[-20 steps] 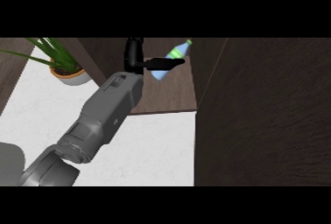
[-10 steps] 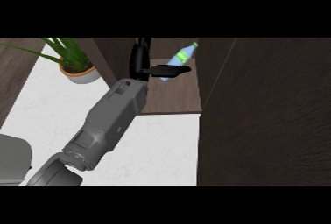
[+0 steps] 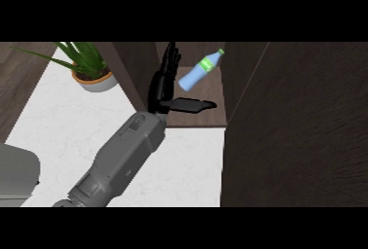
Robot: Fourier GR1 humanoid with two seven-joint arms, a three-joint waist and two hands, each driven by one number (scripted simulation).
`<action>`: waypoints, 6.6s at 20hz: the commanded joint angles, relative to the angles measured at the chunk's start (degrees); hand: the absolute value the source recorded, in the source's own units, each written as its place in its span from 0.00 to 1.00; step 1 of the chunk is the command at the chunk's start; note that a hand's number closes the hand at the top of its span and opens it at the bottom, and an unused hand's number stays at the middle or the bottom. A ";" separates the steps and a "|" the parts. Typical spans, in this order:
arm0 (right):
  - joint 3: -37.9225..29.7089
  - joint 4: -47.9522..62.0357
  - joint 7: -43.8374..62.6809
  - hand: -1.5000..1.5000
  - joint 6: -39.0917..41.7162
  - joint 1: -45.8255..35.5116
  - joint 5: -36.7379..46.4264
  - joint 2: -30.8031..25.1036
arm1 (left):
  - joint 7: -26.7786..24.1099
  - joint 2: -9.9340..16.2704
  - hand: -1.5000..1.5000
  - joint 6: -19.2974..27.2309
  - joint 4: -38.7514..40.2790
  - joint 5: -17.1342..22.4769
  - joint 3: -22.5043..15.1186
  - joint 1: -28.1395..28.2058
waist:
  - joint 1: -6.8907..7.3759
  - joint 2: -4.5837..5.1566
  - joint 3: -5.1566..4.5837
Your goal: Pick up the bottled water, place it into the cabinet and close the cabinet
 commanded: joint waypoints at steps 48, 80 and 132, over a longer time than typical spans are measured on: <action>31.40 -8.84 10.21 1.00 9.02 -12.52 15.39 -20.29 | 7.42 33.73 0.00 -16.04 -70.44 14.63 4.48 63.59 | 3.98 0.04 -0.89; 25.90 -2.79 19.19 1.00 13.58 -35.42 6.72 -21.06 | 9.50 43.56 0.00 -29.94 -70.90 21.03 12.25 66.54 | 14.33 2.42 -1.49; 10.71 26.85 41.06 1.00 6.27 -68.67 -4.54 -4.19 | 10.26 45.42 0.00 -35.76 -66.15 23.32 15.13 64.01 | 16.22 3.75 -0.90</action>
